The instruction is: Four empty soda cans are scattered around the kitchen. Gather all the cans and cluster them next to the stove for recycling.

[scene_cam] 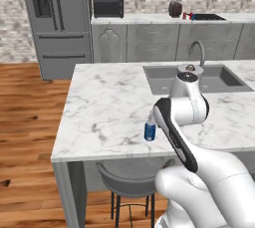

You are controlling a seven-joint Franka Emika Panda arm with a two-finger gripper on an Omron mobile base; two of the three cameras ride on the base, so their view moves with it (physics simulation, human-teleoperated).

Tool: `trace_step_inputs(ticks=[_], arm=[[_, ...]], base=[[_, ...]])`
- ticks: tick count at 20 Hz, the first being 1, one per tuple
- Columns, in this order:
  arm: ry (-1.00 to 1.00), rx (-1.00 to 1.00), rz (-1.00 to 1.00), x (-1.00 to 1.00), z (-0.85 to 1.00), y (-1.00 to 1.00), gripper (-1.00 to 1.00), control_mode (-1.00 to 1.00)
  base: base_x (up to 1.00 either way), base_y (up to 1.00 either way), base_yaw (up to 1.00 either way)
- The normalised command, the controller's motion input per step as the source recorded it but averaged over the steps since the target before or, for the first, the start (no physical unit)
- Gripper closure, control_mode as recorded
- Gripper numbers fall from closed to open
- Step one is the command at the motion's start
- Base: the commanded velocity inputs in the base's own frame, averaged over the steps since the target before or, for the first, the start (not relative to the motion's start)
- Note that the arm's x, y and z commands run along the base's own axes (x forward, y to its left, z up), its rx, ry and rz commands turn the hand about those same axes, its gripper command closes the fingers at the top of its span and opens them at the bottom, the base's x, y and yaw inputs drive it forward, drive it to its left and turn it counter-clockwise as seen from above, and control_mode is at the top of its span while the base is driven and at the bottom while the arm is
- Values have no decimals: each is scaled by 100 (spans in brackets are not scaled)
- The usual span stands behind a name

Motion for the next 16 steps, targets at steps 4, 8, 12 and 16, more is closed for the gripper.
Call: trace_step_inputs(ticks=[4, 8, 12, 16], arm=[[4, 0, 0, 32, -13, 7, -100, -100], [7, 0, 0, 34, -13, 10, -100, -100], [3, 0, 0, 31, -14, 10, -100, -100], [1, 0, 1, 32, -16, 7, -100, -100]], base=[[0, 0, 0], [0, 0, 0], [0, 0, 0], [0, 0, 0]])
